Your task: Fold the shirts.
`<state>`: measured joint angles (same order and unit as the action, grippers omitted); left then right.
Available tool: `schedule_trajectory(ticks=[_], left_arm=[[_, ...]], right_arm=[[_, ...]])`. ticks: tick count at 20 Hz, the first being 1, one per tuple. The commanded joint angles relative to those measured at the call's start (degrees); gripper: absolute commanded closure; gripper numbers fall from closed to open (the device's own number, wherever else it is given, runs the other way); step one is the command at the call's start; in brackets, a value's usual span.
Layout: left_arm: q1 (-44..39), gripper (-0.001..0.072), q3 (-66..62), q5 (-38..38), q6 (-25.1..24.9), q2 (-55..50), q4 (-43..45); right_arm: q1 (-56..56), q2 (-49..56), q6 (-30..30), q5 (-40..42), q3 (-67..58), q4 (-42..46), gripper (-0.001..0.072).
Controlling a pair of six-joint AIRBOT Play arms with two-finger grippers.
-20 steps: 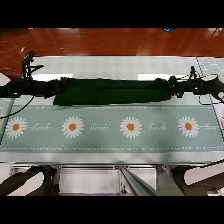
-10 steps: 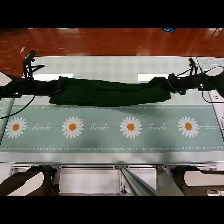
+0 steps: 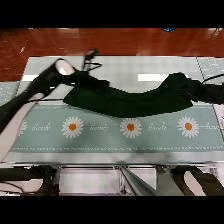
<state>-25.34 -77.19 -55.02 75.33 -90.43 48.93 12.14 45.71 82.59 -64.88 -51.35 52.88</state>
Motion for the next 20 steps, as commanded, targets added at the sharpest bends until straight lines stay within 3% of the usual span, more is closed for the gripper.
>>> schedule_trajectory(ticks=[1,4,8,11,17,20], left_arm=[[-11.10,0.0690,-13.97,-7.78,4.39,-13.99,-0.07],[-17.64,0.0690,-19.91,-10.62,8.09,-20.98,-0.42],[-22.91,0.0690,-21.92,-9.99,7.65,-25.86,-10.91],[-23.08,0.0690,-22.12,-9.60,7.54,-26.60,-12.09],[-6.29,0.0690,-22.05,-15.06,4.85,-18.86,-10.60],[4.98,0.0690,-20.06,-18.60,4.85,-8.70,-3.58]], right_arm=[[-0.04,-8.11,2.54,-2.73,1.14,0.57,0.0682],[-0.07,-9.46,2.45,-3.78,1.14,-1.88,0.0682],[-0.04,-9.51,1.49,-3.32,1.14,-4.87,0.0682],[-0.04,-9.51,1.40,-3.72,1.14,-5.44,0.0682],[-3.43,-8.59,1.44,-2.95,1.01,-6.69,0.0683],[-11.52,-2.25,1.44,1.25,-1.51,-9.05,0.0682]])
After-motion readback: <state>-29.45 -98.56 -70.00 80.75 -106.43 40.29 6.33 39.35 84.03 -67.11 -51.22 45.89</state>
